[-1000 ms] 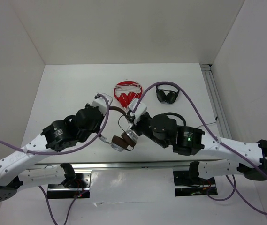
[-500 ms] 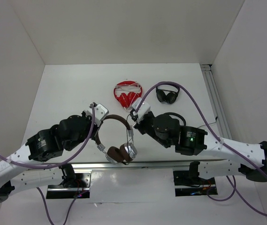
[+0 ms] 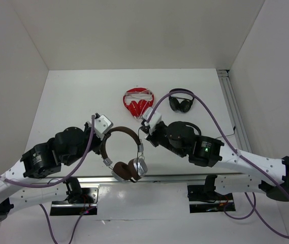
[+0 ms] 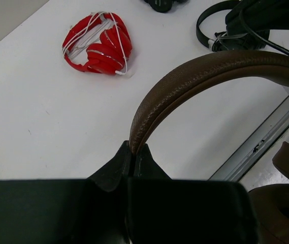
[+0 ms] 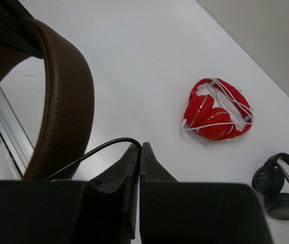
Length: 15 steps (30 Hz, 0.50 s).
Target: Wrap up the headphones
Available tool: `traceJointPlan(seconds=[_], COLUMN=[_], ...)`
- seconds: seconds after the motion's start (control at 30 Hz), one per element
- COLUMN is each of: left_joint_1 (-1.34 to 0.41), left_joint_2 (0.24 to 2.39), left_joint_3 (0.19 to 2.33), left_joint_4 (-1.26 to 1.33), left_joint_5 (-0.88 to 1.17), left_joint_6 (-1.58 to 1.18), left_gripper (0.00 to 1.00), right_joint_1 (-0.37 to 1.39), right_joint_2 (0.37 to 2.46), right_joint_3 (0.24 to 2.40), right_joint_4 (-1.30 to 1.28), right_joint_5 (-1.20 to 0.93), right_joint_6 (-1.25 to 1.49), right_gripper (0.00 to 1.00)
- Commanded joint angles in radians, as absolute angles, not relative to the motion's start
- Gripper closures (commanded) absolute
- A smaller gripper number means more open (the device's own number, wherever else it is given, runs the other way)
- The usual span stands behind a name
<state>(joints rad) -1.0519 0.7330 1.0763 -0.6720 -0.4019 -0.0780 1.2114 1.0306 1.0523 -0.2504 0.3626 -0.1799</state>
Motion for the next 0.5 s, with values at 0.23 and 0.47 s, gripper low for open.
traceJointPlan(seconds=[0.23, 0.47], left_joint_1=[-1.057, -1.057], left_joint_2=[0.617, 0.635], left_joint_3=[1.068, 1.104], left_joint_4=[-0.528, -0.518], left_joint_5=[-0.410, -0.410], left_joint_6=[-0.110, -0.169], left_gripper=[1.00, 1.00], right_joint_1=[1.172, 1.131], right_joint_2=[1.028, 0.988], right_joint_3=[0.983, 0.839], right_joint_4=[-0.141, 0.093], right_joint_5=[0.214, 0.071], right_joint_6=[-0.160, -0.130], right_gripper=[0.98, 0.79])
